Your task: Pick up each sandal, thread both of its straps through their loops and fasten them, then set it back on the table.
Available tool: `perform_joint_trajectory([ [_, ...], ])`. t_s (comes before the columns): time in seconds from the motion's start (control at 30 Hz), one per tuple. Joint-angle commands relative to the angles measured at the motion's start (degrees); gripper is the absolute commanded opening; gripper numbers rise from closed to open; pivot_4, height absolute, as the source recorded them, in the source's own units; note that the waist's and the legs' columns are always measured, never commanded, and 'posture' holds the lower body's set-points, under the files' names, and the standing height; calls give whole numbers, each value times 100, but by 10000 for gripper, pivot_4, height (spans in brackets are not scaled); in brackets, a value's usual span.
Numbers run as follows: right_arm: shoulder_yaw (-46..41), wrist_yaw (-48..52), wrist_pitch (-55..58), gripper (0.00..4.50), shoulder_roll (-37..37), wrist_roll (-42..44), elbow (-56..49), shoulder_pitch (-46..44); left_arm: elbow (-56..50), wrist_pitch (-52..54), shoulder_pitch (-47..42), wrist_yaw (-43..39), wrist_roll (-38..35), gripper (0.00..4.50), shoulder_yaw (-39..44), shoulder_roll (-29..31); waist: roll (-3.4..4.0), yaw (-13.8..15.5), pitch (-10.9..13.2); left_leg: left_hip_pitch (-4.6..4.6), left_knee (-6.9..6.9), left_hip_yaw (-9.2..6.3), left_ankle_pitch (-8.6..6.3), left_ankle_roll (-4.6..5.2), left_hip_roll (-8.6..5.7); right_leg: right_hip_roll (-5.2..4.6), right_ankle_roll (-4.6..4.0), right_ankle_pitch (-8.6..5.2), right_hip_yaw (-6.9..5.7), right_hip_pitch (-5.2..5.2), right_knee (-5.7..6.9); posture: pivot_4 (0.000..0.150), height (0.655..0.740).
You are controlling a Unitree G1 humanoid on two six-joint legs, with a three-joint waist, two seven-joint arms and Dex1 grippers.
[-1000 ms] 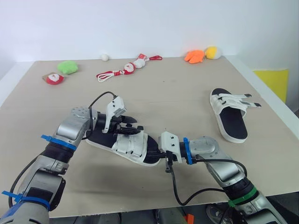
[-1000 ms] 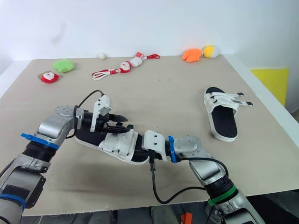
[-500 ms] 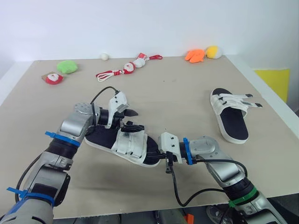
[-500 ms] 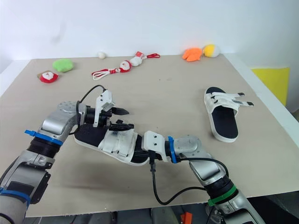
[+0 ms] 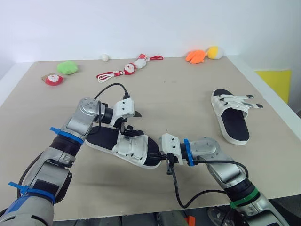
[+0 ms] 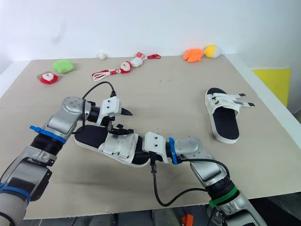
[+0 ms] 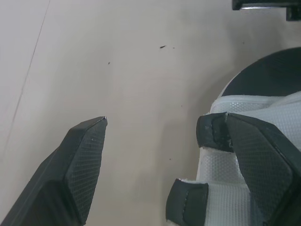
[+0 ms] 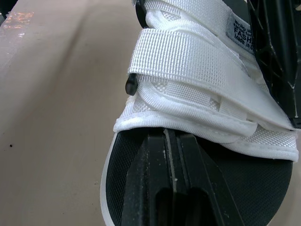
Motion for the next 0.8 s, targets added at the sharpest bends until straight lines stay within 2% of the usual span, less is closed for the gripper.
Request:
perform_joint_trajectory([
  [0.03, 132, 3, 83, 0, -35, -153, 190, 41, 185, -44, 27, -51, 216, 41393, -54, 27, 0, -2, 0, 0, 0, 0, 0, 0, 0, 0, 0, 0, 0, 0, 0, 1500, 7400],
  [0.2, -93, 26, 265, 0, 36, 223, -40, 80, -208, 178, 54, 43, -368, 41393, 559, 42, 0, -12, 3, -3, 1, 0, 0, 0, 0, 0, 3, 2, 0, -3, 0, 1500, 7400],
  [0.23, -159, 62, 351, 0, 16, 340, -114, 73, -353, 183, 116, 62, -482, 43465, 707, 96, 1, -19, 3, -7, 0, 0, 0, 0, 0, 0, 2, 1, 0, -6, 0, 1500, 7400],
  [0.43, -680, 230, 1106, 0, -169, 1146, -431, -150, -1050, 295, 506, 398, -952, 43465, 1616, 467, 6, -22, 29, -40, -2, -5, -2, 1, -2, -5, 0, -10, -2, -28, -1, 1500, 7400],
  [0.53, -920, 301, 1421, 0, -316, 1439, -523, -264, -1173, -247, 616, 750, -906, 43465, 1980, 552, 7, 9, 31, -73, 0, -8, -2, 2, -7, -9, 1, -10, -5, -55, 0, 1500, 7400],
  [0.57, -1018, 322, 1524, 6848, -378, 1542, -551, -280, -1180, -539, 660, 858, -806, 45000, 2039, 581, 7, 30, 31, -81, 2, -10, -2, 1, -8, -10, 1, -10, -6, -62, 0, 1500, 7400],
  [0.63, -1326, 453, 1841, 14000, -626, 1871, -559, -293, -1078, -1524, 813, 1079, -476, 45000, 2095, 658, 9, 70, 32, -85, 2, -11, -2, 1, -8, -11, 1, -10, -7, -64, -1, 1500, 7400],
  [0.8, -2240, 655, 2424, 39053, -1209, 2568, -25, -677, -333, -4549, 1288, 1420, 424, 45000, 1915, 1044, 12, 110, 34, -87, 3, -6, -2, 1, -21, -23, -7, -6, -4, -64, -5, 1500, 7400],
])
